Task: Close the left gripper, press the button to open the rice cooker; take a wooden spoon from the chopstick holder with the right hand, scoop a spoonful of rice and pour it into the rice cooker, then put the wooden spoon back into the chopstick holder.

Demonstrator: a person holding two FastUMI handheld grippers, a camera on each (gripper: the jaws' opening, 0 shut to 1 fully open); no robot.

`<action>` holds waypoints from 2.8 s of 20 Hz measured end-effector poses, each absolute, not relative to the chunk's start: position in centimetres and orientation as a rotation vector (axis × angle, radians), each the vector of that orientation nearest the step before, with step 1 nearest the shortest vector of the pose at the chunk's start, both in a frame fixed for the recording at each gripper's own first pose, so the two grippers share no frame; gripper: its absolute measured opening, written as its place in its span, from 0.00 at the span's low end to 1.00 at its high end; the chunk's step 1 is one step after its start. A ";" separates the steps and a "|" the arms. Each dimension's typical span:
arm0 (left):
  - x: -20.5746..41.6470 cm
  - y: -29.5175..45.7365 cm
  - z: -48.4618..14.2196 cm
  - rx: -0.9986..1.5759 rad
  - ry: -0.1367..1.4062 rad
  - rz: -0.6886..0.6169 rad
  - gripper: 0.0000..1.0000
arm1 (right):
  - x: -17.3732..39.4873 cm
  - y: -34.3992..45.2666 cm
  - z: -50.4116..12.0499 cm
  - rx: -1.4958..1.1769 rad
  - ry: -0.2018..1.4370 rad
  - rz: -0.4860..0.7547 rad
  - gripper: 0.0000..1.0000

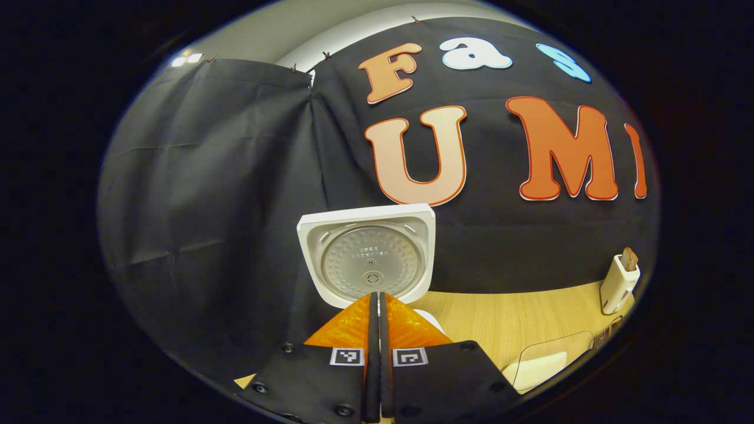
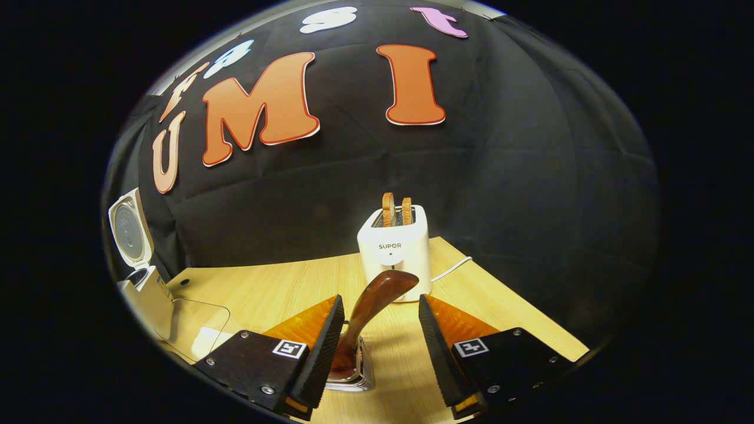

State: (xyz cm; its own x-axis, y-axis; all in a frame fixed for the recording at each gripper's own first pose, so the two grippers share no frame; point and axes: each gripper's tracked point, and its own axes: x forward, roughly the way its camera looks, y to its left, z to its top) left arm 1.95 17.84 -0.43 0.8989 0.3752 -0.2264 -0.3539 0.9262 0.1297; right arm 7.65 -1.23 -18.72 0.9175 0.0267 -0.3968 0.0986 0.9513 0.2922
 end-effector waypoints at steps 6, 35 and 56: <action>1.2 18.3 -0.9 0.112 0.220 0.403 0.04 | 8.5 -0.5 -19.1 0.410 0.419 -0.028 0.52; 0.3 16.2 -5.0 0.097 0.227 0.329 0.14 | 6.1 0.6 -17.2 0.583 0.366 -0.011 0.08; -0.4 16.6 -7.7 0.064 0.235 0.269 0.69 | 5.0 5.8 0.2 0.478 0.016 0.117 0.07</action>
